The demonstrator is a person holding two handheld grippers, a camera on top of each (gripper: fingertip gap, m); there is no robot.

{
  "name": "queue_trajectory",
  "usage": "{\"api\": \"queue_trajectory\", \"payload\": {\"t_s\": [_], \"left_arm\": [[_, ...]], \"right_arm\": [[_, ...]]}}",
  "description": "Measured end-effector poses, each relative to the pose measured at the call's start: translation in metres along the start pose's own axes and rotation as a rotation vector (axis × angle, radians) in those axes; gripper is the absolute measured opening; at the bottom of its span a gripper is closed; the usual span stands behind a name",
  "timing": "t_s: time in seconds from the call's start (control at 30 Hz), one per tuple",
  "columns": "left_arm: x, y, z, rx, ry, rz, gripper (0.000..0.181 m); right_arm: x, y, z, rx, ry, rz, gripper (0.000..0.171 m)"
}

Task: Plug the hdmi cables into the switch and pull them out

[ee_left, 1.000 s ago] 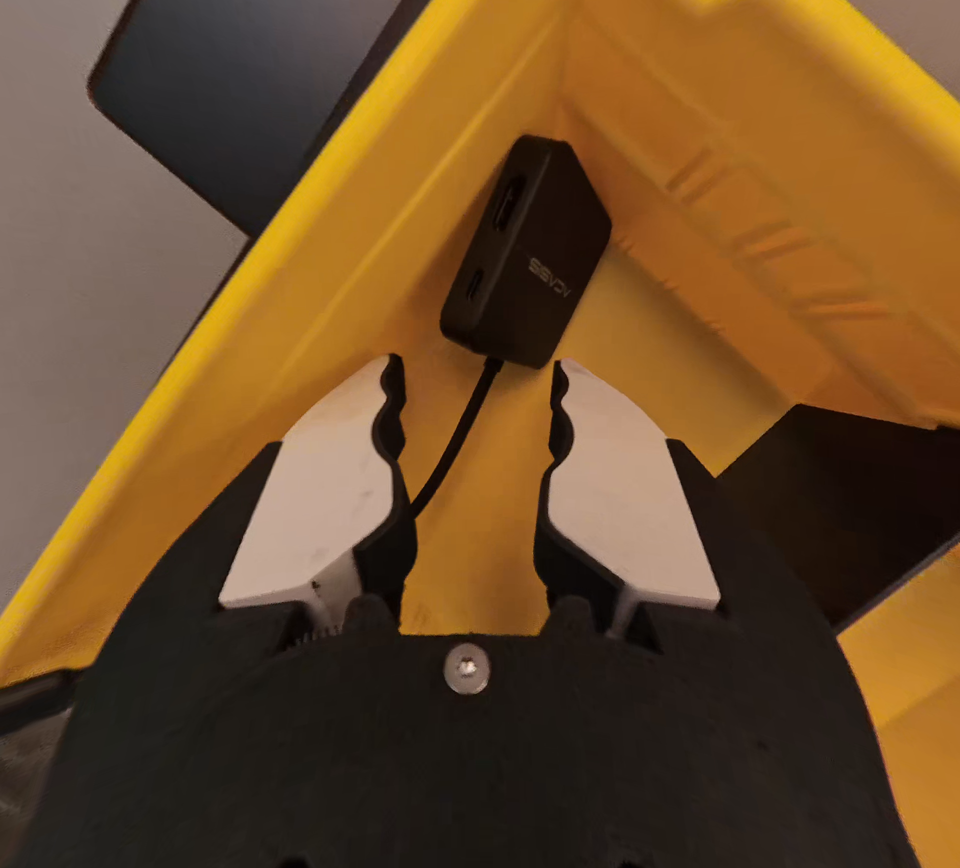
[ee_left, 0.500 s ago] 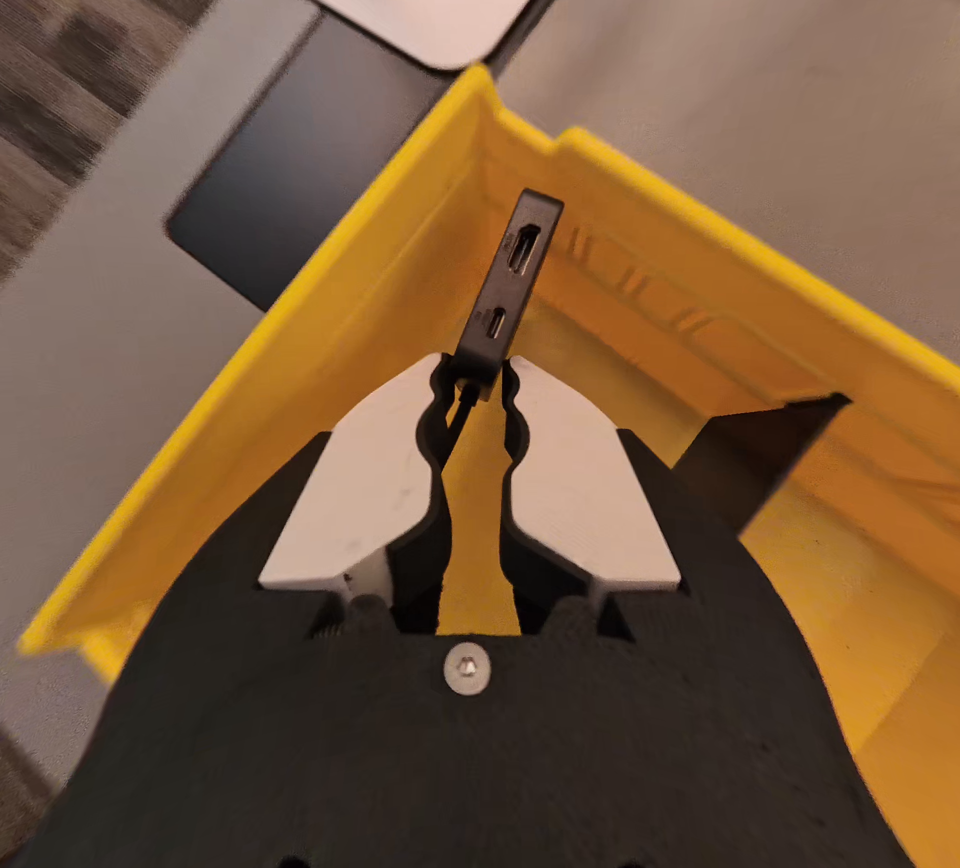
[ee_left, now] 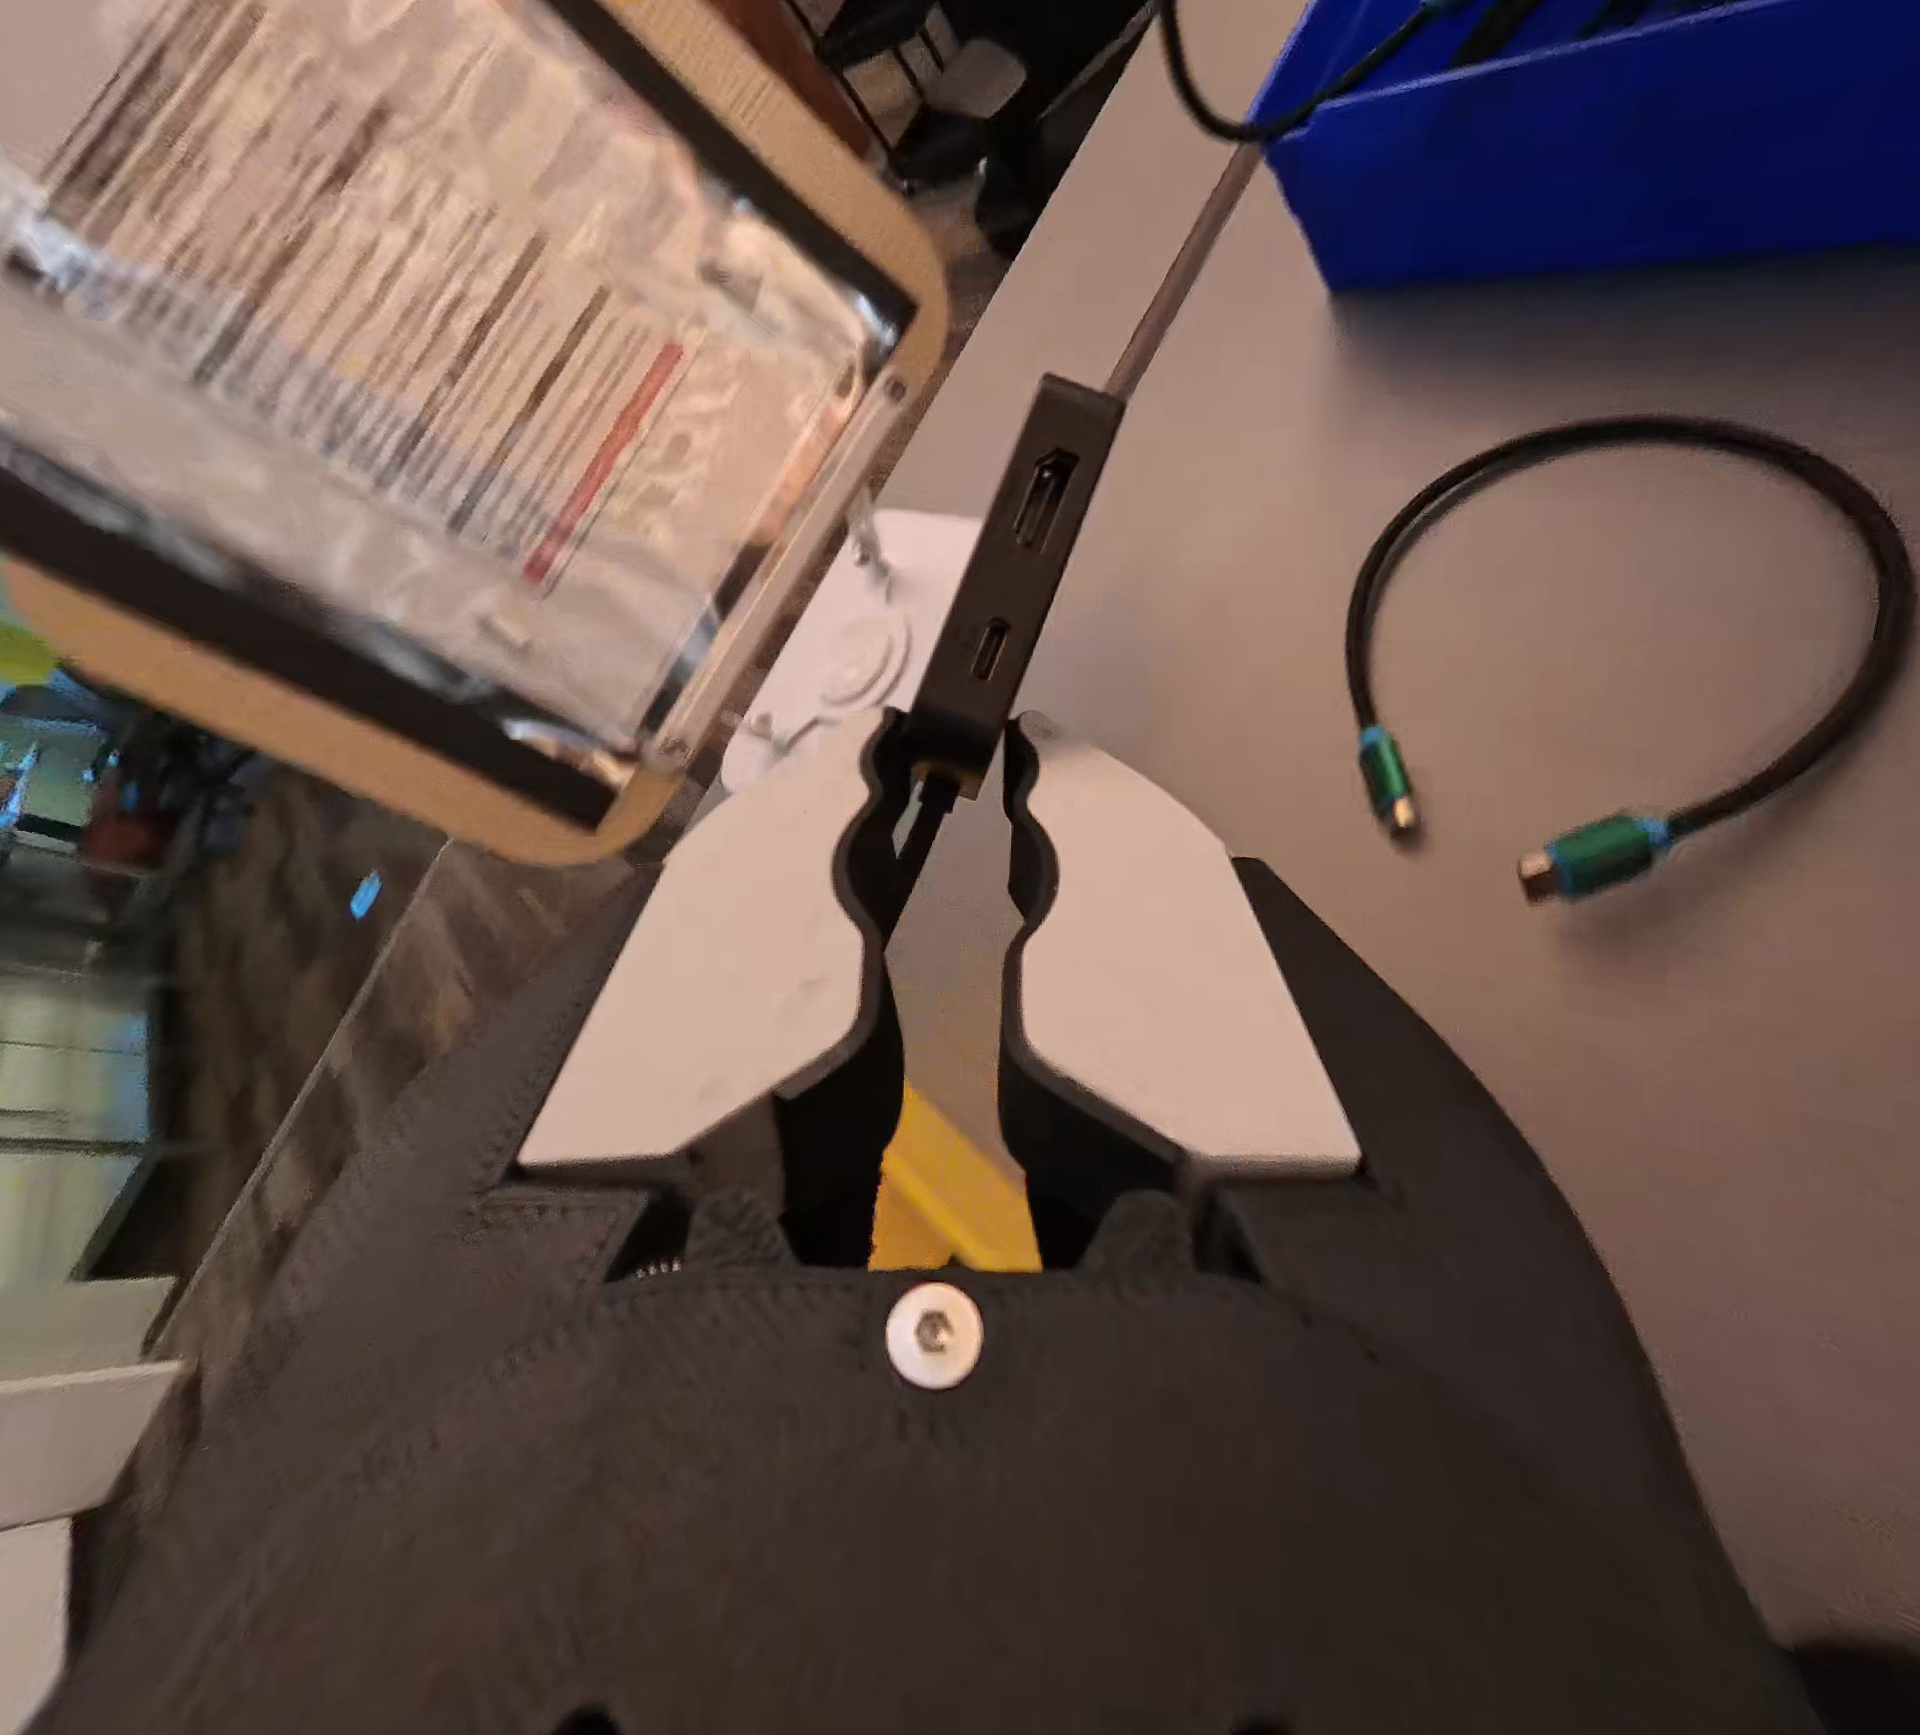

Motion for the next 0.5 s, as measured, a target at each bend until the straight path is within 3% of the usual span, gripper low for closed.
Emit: {"api": "queue_trajectory", "payload": {"t_s": [0.1,0.27,0.5], "left_arm": [[-0.050,0.036,0.008,-0.061,-0.026,0.031,0.016],[-0.135,0.091,-0.037,-0.251,-0.194,0.038,0.016],[-0.178,0.100,-0.088,-0.386,-0.318,-0.031,0.017]], "right_arm": [[-0.004,-0.005,-0.002,0.033,-0.032,0.002,0.054],[0.002,-0.004,0.006,0.092,-0.013,-0.044,0.048],[0.007,-0.003,0.013,0.088,0.017,-0.034,0.049]]}}
Point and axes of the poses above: each gripper's, where its closed fingertips meet, x back along the fingers, z out of its top, y = z × x across the jaws, the point moved 6 cm from there along x, back along the fingers, and after that the axes turned 10 degrees about y, right-handed, at the moved point
